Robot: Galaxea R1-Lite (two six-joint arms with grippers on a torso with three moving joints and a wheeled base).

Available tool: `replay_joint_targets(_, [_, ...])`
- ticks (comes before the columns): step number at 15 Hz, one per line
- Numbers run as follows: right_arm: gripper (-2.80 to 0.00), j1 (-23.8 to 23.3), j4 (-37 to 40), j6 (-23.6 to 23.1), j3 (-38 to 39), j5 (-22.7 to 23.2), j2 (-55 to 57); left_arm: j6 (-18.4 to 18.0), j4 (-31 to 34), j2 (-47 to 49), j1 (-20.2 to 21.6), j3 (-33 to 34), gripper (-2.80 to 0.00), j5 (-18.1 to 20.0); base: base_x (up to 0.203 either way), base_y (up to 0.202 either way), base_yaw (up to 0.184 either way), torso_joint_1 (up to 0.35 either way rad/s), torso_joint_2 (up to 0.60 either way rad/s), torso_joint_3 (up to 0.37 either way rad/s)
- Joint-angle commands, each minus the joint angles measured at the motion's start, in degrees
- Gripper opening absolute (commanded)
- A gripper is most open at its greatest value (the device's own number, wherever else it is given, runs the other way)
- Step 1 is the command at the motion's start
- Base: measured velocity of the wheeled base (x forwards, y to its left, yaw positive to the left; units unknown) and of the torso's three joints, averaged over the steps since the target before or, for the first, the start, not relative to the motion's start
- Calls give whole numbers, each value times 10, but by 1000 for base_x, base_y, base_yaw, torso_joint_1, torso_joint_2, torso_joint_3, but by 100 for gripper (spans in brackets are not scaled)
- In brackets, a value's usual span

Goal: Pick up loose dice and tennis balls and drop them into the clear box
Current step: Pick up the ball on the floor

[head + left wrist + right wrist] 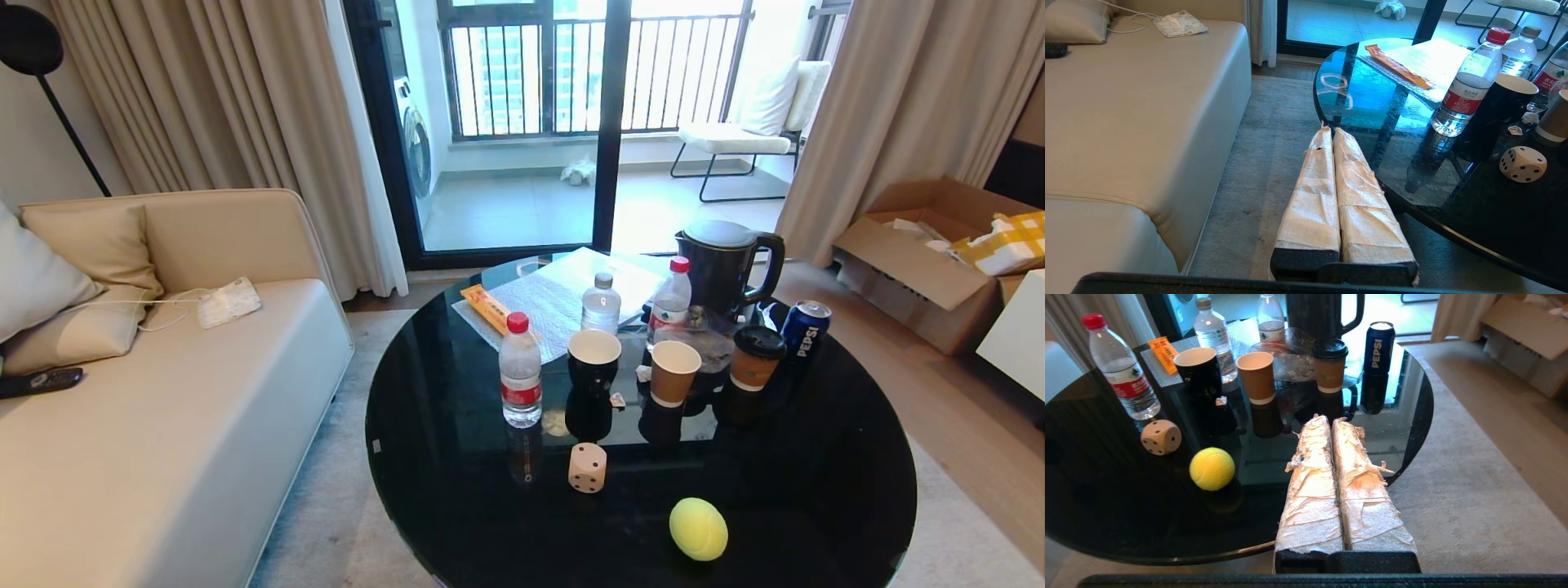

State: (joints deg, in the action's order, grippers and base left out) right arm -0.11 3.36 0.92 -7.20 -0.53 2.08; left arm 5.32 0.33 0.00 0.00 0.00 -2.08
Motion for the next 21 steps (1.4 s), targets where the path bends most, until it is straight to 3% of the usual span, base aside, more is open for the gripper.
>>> replay_joint_targets(1, [-280,1,52,3,-50,2,39,0,0,0,0,0,-280,0,0,0,0,0,0,0])
replay_joint_targets(3, [-280,1,77,6,-48,16,34,0,0,0,0,0,-280,0,0,0,0,0,0,0])
replay_joint_targets(6, [-280,1,71,4,14,23,-23,-4,0,0,0,0,-280,2,0,0,0,0,0,0])
replay_joint_targets(9, [-280,1,8,2,56,-5,-21,9,0,0,0,0,-280,-2,0,0,0,0,0,0])
replay_joint_targets(11, [-280,1,9,-2,55,-4,-21,25,-2,0,0,0,-280,-6,0,0,0,0,0,0])
replay_joint_targets(21, [-280,2,9,-2,55,-4,-21,19,-1,0,0,0,-280,-5,0,0,0,2,3,-147])
